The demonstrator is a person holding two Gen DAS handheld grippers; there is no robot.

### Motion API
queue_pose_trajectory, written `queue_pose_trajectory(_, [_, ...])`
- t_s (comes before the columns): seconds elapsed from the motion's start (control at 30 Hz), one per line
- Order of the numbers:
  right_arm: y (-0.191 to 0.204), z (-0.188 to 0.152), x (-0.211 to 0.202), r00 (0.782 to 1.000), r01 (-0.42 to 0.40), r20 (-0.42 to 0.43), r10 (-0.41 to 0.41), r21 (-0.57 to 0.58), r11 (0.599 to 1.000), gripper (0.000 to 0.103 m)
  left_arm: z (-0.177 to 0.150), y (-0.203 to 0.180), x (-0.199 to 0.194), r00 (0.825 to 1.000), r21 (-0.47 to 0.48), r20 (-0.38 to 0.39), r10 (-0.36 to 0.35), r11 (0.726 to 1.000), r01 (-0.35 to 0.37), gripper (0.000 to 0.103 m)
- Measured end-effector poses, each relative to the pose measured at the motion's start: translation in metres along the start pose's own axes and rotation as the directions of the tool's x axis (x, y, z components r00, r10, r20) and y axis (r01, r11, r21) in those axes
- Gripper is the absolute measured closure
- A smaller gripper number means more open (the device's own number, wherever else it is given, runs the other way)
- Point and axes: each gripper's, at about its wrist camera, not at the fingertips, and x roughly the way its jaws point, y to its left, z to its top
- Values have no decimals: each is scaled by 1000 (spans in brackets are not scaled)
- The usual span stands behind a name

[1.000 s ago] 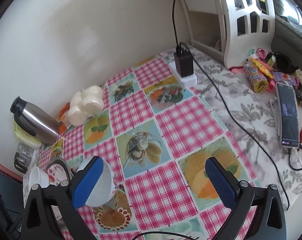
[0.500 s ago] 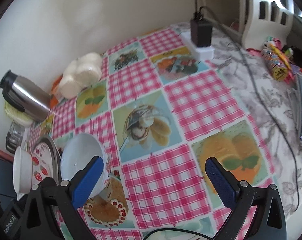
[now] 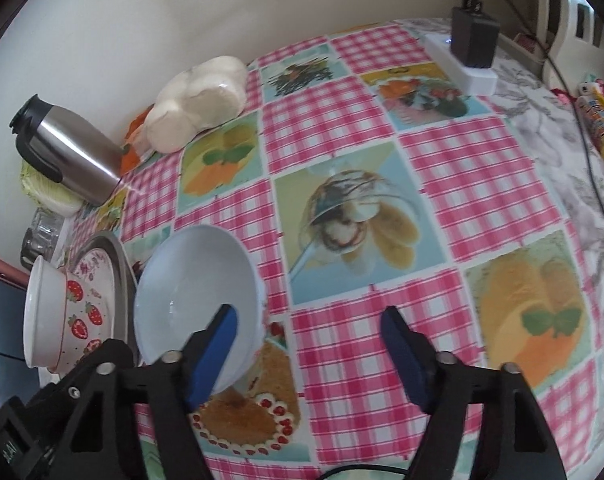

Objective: Organize plates and bowls
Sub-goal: 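Grasp the rim of the white character-print bowl with both tools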

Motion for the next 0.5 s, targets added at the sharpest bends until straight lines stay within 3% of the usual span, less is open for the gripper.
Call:
queue_pose_trajectory(0.07, [5,0,4,1000,-7,-8,7,-7,1000,39,0,1,2,1000,-7,-10,-8,1000,8,30])
queue_pose_trajectory(0.3, [13,-4,18,999,-24,-34,23,-25,999,67,-1,0,4,1000,-13,-26,-15,1000,15,31])
queue_pose_trajectory(0.5, [9,-3,13,1000,17,-25,-18,-54,998,69,-1,1,5,999,-13,-35,-22,1000,22,31])
